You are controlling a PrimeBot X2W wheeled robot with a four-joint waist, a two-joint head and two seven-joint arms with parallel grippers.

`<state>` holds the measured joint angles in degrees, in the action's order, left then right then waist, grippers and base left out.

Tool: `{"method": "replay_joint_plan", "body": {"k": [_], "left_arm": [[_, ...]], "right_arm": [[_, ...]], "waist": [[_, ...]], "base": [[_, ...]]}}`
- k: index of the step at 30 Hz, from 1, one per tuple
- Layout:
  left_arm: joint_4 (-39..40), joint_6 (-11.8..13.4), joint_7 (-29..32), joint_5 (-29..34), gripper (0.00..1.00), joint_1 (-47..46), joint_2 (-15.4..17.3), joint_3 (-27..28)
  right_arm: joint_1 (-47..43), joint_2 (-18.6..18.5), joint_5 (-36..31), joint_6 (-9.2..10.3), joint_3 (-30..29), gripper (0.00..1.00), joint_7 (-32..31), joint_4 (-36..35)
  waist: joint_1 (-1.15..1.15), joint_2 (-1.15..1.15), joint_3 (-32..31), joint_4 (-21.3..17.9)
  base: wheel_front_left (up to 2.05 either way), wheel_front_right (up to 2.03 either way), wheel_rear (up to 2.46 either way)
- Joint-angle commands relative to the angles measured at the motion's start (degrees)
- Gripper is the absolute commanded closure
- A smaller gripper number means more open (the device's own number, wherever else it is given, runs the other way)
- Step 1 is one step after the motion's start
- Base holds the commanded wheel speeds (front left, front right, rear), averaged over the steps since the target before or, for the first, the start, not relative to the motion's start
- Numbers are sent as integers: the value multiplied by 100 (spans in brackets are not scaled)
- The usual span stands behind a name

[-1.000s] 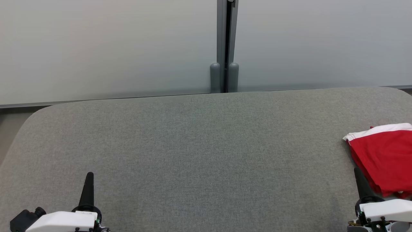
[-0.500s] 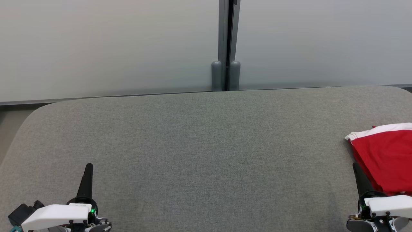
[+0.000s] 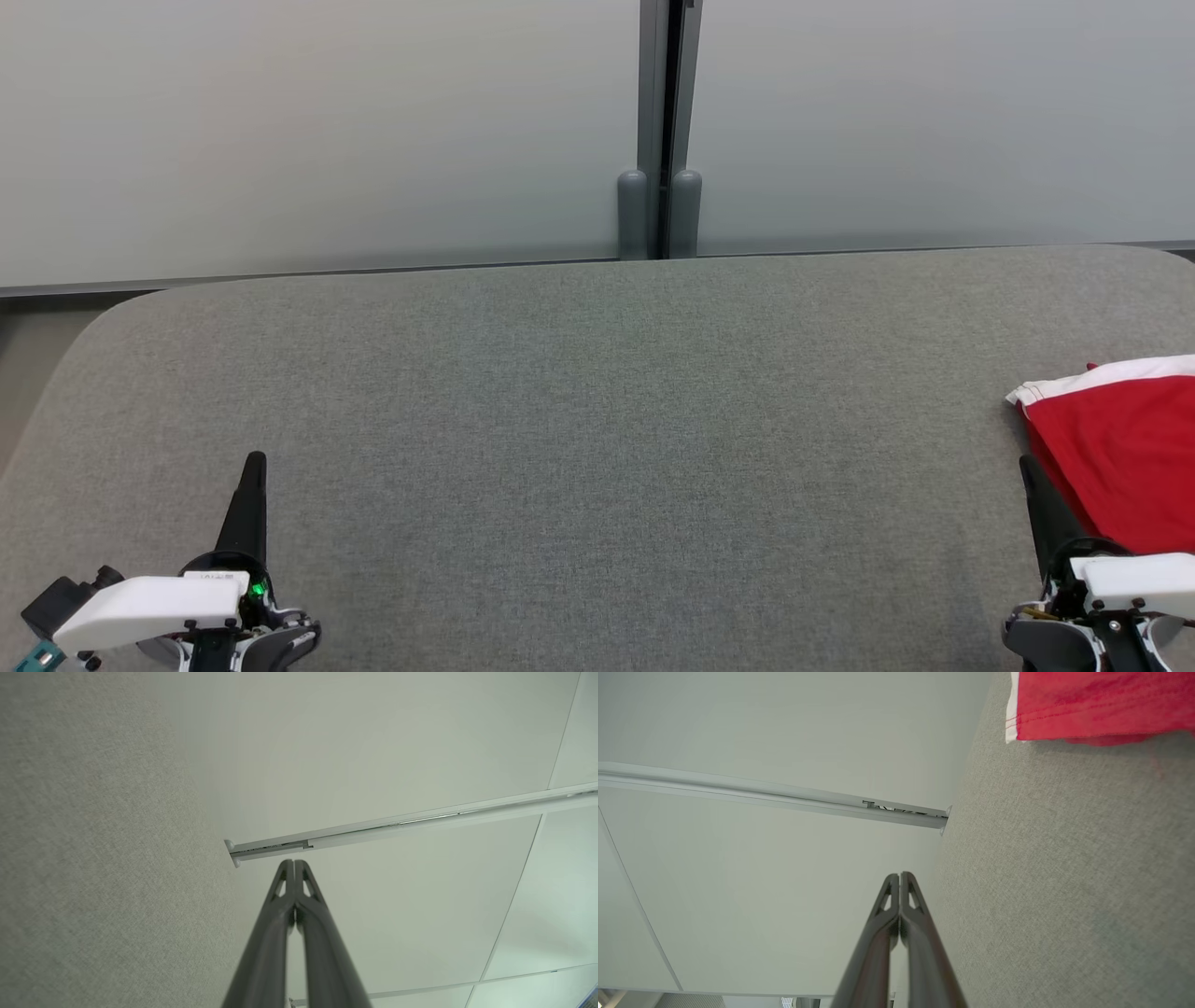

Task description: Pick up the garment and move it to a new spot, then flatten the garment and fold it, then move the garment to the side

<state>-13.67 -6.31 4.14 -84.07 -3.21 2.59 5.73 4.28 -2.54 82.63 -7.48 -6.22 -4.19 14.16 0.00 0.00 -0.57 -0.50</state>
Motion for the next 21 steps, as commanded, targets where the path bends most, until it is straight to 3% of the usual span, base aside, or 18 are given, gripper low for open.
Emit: {"method": "replay_joint_plan", "body": {"k": [1, 21], "left_arm": [[11, -44, 43, -113, 100, -157, 37, 37], [-43, -139, 242, -800, 100, -352, 44, 90]], "right_arm": [[101, -55, 138, -2, -18, 100, -54, -27], [227, -58, 951, -2, -40, 100, -247, -19]], "waist": [[0, 0, 5, 4], [0, 0, 69, 46]], "base": [[0, 0, 0], [0, 0, 0]]}}
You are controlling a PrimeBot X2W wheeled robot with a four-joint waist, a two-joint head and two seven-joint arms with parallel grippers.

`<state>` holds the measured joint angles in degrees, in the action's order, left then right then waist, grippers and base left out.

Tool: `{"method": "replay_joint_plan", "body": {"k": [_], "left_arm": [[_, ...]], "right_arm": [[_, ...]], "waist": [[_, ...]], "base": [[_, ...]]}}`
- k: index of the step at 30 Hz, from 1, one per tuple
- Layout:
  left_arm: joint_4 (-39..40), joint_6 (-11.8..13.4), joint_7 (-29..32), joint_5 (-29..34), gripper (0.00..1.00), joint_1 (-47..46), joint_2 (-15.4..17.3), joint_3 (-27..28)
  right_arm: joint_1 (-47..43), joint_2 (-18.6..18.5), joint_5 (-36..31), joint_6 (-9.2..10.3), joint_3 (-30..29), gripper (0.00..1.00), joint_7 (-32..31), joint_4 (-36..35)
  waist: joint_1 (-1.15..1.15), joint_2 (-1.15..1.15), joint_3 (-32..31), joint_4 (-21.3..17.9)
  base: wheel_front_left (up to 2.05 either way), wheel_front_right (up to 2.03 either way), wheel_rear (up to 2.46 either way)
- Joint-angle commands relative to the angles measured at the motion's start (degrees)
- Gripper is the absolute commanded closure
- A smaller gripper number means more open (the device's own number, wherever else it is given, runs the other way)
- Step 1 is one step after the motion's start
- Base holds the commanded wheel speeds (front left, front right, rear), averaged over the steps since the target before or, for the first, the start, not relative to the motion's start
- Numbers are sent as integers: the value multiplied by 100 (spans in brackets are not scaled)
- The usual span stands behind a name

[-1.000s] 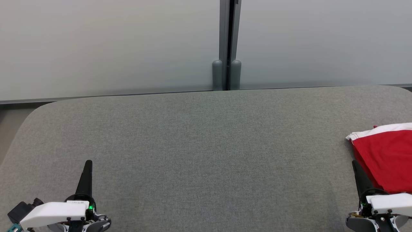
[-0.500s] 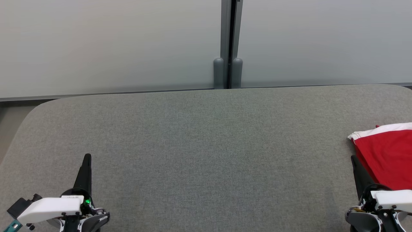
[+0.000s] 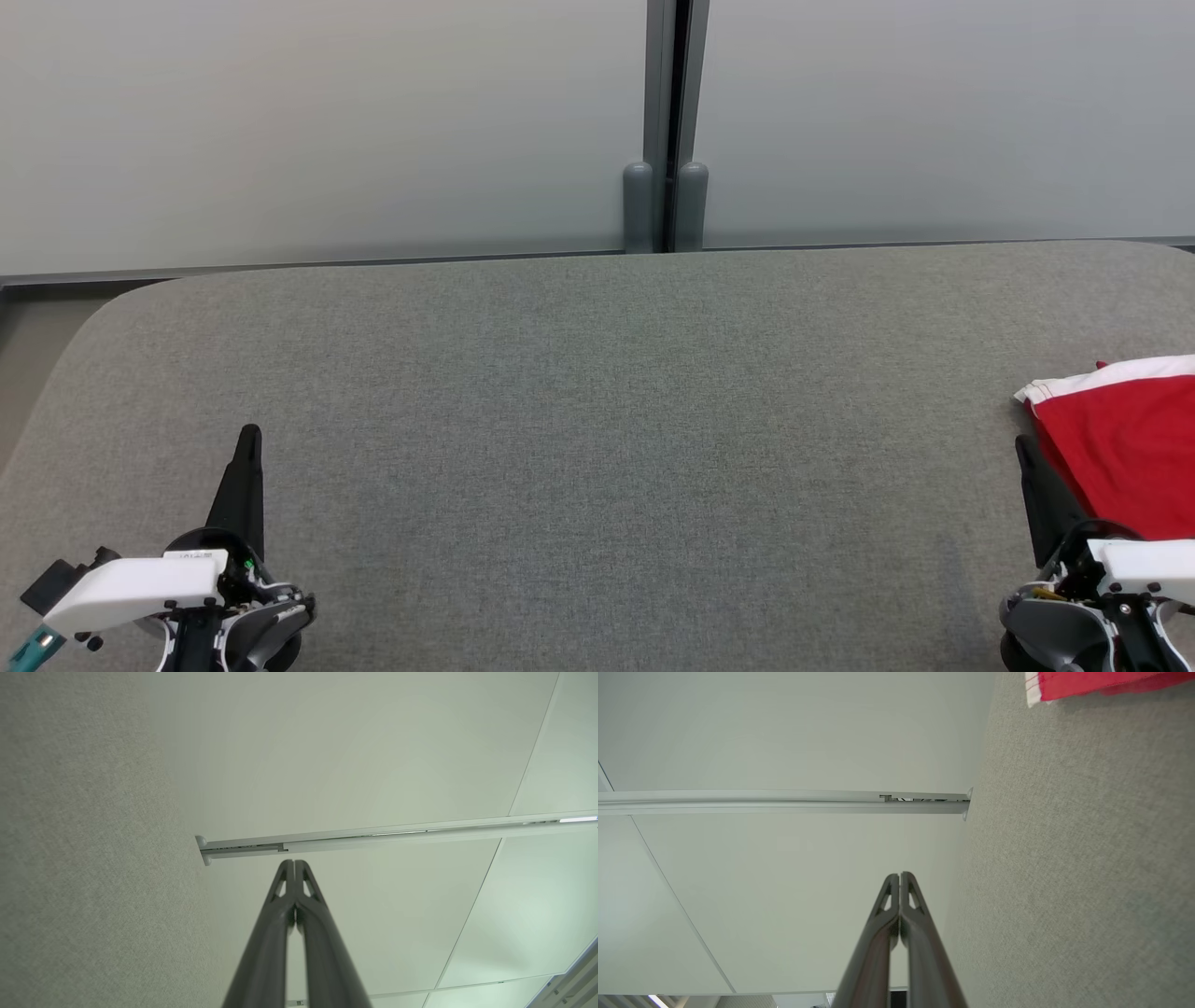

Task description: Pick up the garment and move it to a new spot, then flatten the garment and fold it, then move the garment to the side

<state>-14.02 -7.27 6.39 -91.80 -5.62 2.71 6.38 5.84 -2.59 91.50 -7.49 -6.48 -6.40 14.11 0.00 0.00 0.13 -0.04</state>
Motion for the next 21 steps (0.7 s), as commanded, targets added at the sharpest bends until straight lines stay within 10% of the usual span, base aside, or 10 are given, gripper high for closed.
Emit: {"method": "replay_joint_plan", "body": {"k": [1, 21], "left_arm": [[-12, -47, 30, -61, 100, -120, 32, 29], [-10, -40, 32, -67, 100, -106, 32, 29]], "right_arm": [[74, -53, 105, 0, -15, 100, -34, -15], [70, -53, 96, 0, -14, 100, -35, -14]], "waist": [[0, 0, 3, 2], [0, 0, 5, 4]], "base": [[0, 0, 0], [0, 0, 0]]}}
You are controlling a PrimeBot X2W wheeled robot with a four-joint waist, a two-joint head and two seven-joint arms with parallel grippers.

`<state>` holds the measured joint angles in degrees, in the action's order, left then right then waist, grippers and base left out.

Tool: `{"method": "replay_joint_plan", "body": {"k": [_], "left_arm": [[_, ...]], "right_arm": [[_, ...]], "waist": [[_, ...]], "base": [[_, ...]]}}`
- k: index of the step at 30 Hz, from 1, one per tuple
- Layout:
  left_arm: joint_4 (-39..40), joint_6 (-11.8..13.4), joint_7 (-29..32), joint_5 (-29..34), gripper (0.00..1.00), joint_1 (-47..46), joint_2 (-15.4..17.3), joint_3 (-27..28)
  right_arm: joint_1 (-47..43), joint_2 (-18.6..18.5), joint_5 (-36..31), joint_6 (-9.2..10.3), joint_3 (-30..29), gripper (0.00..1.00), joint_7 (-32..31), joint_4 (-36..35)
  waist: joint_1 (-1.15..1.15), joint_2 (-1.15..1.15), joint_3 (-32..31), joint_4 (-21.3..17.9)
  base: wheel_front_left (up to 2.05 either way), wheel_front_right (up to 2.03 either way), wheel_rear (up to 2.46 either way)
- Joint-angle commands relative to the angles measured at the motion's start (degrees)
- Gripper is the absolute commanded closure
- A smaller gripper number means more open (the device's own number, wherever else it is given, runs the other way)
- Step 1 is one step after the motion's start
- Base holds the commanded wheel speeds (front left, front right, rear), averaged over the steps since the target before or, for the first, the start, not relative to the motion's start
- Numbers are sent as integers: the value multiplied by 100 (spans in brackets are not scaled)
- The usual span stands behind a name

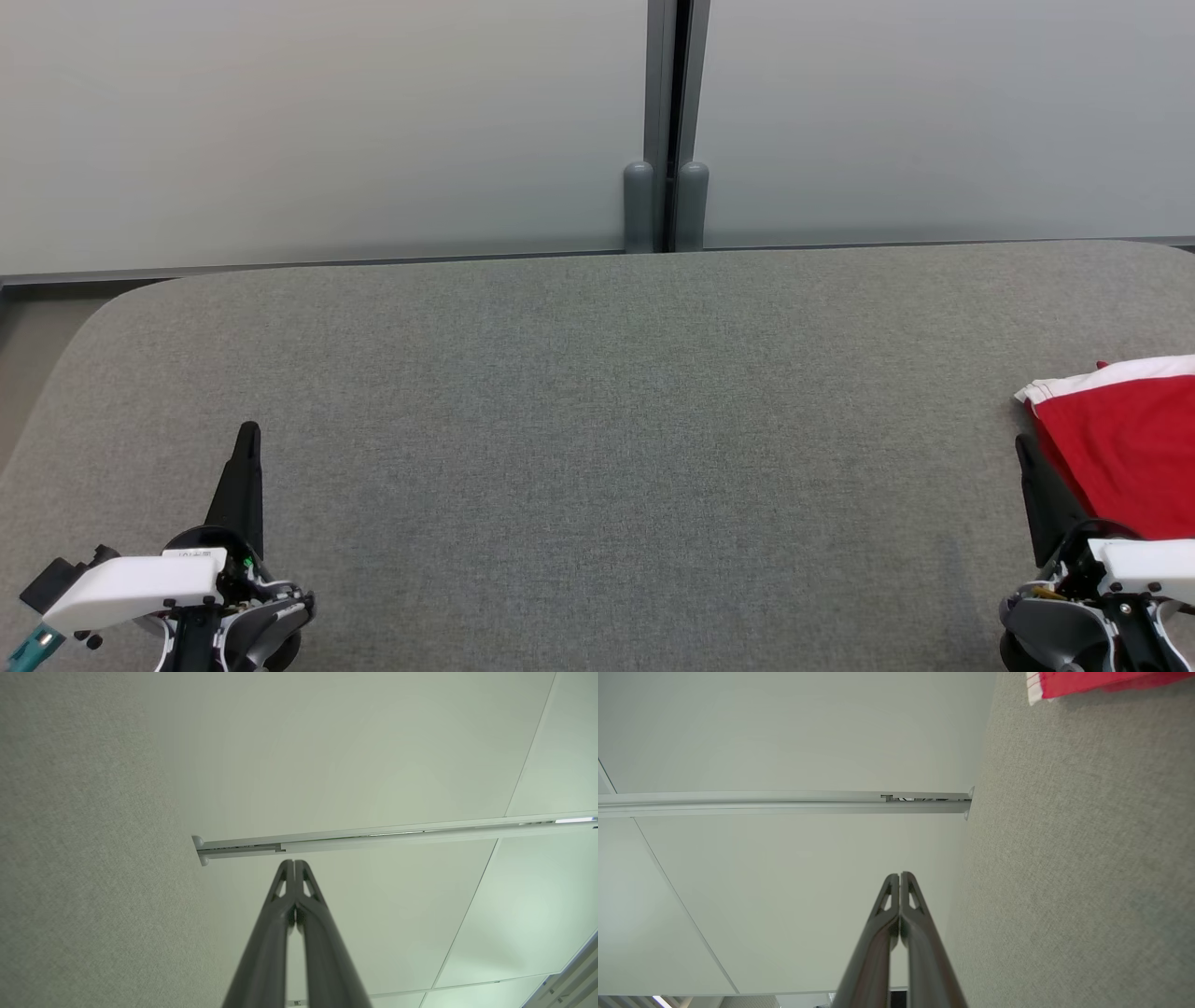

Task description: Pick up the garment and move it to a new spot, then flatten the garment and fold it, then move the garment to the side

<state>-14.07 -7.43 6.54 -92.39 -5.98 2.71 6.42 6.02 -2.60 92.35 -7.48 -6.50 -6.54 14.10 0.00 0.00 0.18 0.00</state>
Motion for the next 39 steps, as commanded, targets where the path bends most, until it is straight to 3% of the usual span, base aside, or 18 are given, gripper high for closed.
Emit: {"method": "replay_joint_plan", "body": {"k": [1, 39], "left_arm": [[-5, -23, 17, -7, 100, -69, 32, 25], [-4, -23, 17, -7, 100, -69, 32, 24]], "right_arm": [[52, -52, 12, -2, -11, 100, -21, -13], [42, -51, 13, -1, -10, 100, -20, -13]], "waist": [[0, 0, 0, 0], [0, 0, 0, 0]], "base": [[0, 0, 0], [0, 0, 0]]}}
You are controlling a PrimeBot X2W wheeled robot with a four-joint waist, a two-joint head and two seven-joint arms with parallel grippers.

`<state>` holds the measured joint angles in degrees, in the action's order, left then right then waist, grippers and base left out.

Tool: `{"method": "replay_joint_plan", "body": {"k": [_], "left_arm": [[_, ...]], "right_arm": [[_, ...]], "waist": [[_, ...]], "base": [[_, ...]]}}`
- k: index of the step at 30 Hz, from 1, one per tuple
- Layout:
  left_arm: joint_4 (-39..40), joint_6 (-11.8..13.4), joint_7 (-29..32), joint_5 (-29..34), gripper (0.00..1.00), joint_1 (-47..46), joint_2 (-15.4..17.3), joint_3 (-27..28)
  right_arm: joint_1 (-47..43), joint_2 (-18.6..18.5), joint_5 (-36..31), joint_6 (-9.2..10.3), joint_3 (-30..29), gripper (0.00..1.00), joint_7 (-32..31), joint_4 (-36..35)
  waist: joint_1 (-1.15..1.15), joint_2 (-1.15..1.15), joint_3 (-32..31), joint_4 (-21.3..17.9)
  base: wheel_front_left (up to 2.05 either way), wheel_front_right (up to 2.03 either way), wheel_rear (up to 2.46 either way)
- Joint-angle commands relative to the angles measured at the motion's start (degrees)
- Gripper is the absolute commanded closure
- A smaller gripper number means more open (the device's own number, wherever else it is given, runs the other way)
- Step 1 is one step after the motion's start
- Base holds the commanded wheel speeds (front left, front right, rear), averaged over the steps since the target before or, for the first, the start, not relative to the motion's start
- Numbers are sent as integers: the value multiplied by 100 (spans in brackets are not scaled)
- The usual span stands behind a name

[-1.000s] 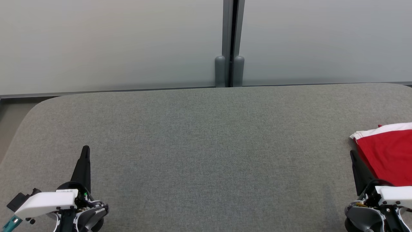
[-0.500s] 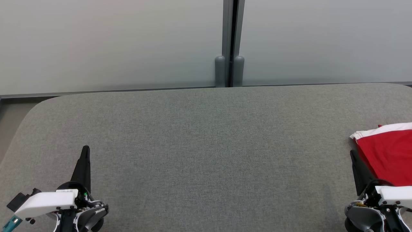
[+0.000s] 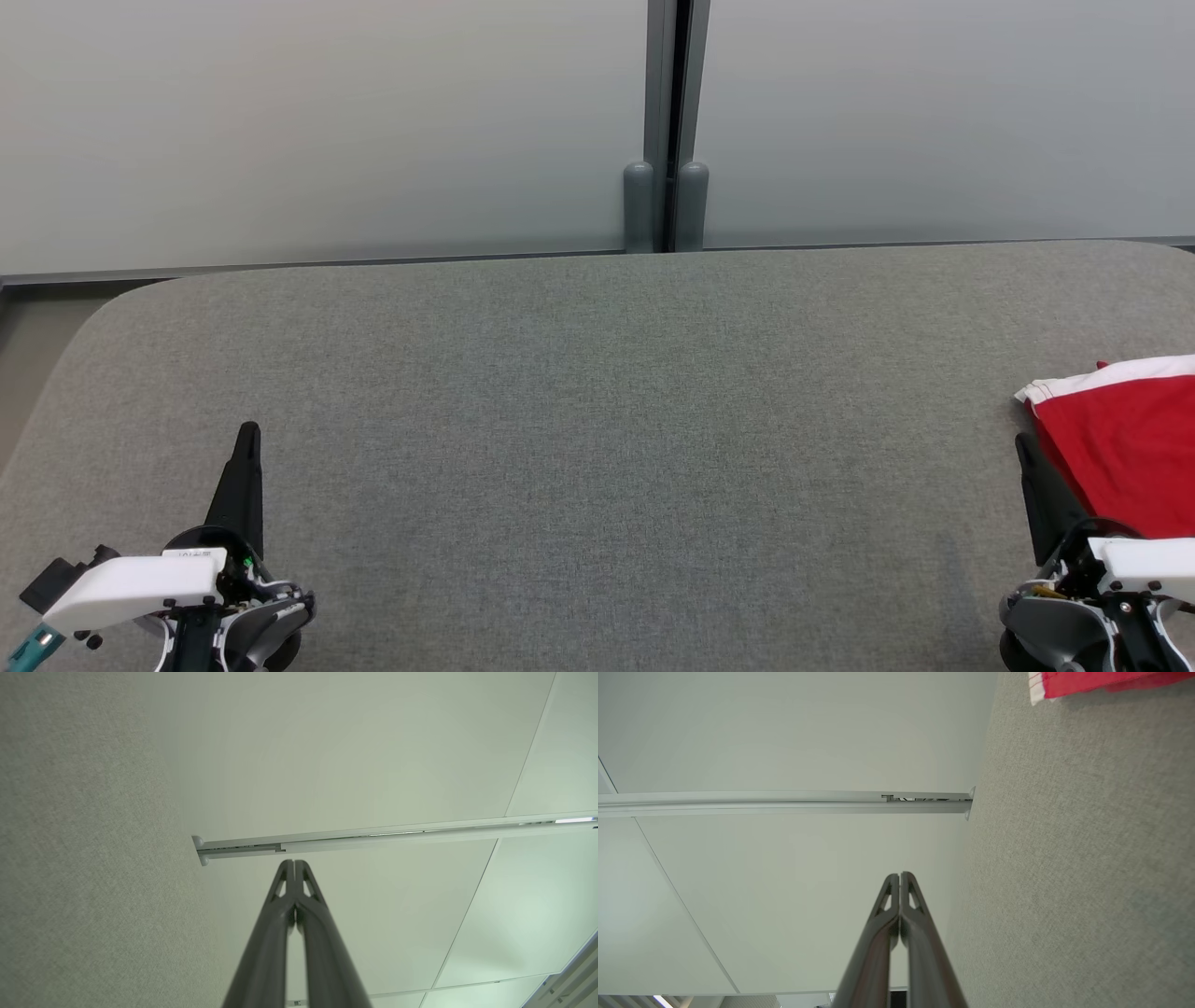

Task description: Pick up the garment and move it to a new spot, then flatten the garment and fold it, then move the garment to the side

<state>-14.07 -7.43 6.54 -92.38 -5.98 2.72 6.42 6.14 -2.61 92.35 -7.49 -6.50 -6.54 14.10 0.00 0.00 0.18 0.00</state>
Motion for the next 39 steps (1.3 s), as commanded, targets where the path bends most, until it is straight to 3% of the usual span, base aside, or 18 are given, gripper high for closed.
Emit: {"method": "replay_joint_plan", "body": {"k": [1, 39], "left_arm": [[-4, -23, 17, -9, 100, -69, 31, 24], [-3, -24, 16, -9, 100, -69, 31, 24]], "right_arm": [[31, -50, 13, -1, -10, 100, -20, -13], [30, -50, 14, 0, -9, 100, -19, -13]], "waist": [[0, 0, 0, 0], [0, 0, 0, 0]], "base": [[0, 0, 0], [0, 0, 0]]}}
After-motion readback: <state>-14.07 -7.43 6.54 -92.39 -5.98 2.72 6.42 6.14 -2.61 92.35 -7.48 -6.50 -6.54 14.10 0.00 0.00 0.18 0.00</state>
